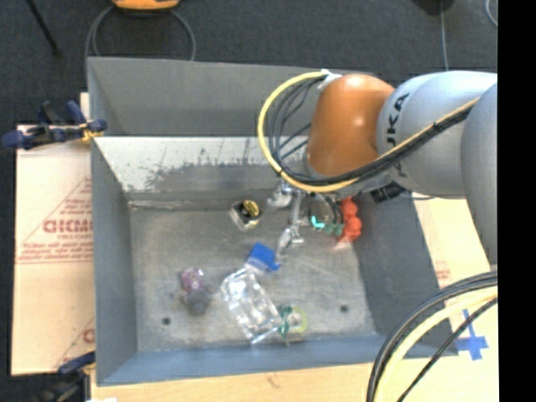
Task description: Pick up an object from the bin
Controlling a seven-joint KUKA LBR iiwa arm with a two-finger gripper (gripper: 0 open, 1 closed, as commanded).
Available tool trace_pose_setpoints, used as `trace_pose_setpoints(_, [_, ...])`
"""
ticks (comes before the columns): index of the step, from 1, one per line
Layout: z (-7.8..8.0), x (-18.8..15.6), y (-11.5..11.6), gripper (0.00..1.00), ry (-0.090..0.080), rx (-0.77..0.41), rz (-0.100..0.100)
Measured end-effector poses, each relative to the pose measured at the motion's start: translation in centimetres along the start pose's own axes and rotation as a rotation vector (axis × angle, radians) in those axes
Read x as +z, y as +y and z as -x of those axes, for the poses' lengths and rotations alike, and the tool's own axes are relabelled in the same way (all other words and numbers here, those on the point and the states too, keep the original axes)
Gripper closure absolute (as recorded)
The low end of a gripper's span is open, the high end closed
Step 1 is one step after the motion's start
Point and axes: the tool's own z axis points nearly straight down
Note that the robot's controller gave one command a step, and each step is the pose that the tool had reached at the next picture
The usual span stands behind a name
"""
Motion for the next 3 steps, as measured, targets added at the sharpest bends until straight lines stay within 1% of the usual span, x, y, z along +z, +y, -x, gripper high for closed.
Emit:
trace_pose_setpoints(1, [-3.6,5.6,2.0,0.00,-0.006,0.262,0.001])
trace_pose_setpoints(2, [-3.5,5.3,2.0,1.00,-0.006,0.262,0.002])
trace_pose_setpoints(3, [-3.9,-7.8,0.9,1.00,-0.015,0.227,0.002])
